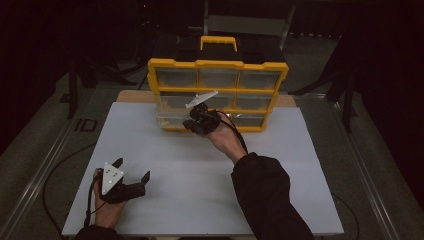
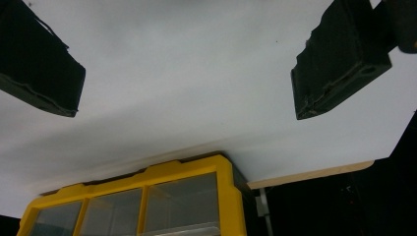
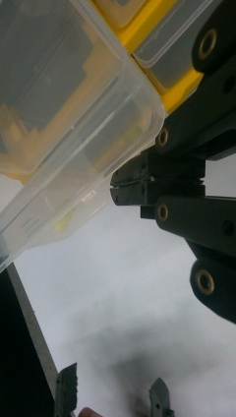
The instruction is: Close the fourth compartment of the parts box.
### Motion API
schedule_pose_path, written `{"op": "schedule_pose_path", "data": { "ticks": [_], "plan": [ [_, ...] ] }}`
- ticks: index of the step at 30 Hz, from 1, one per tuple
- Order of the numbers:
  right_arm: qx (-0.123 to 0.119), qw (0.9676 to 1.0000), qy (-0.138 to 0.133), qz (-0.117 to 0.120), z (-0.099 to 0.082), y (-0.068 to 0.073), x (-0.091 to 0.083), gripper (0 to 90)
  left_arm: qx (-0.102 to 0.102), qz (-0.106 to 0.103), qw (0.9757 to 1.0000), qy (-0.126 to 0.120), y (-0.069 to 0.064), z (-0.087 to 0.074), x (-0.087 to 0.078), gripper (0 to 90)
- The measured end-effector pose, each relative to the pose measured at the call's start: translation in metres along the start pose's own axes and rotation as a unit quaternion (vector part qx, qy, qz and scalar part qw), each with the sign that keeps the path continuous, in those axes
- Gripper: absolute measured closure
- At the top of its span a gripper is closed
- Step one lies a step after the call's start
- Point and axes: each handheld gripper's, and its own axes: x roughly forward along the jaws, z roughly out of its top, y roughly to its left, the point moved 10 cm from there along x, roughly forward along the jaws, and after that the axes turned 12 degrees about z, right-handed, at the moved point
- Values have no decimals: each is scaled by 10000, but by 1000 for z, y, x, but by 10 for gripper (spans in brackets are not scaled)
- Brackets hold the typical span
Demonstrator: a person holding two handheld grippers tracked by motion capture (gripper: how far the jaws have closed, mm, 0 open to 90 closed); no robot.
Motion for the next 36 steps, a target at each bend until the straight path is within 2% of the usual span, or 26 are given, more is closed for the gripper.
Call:
{"op": "schedule_pose_path", "data": {
  "ticks": [36],
  "plan": [
    [206, 9992, -260, -227, 6, -12, 4, 896, -7, -7, 10000, -15, 0, 0, 0, 6]
  ]
}}
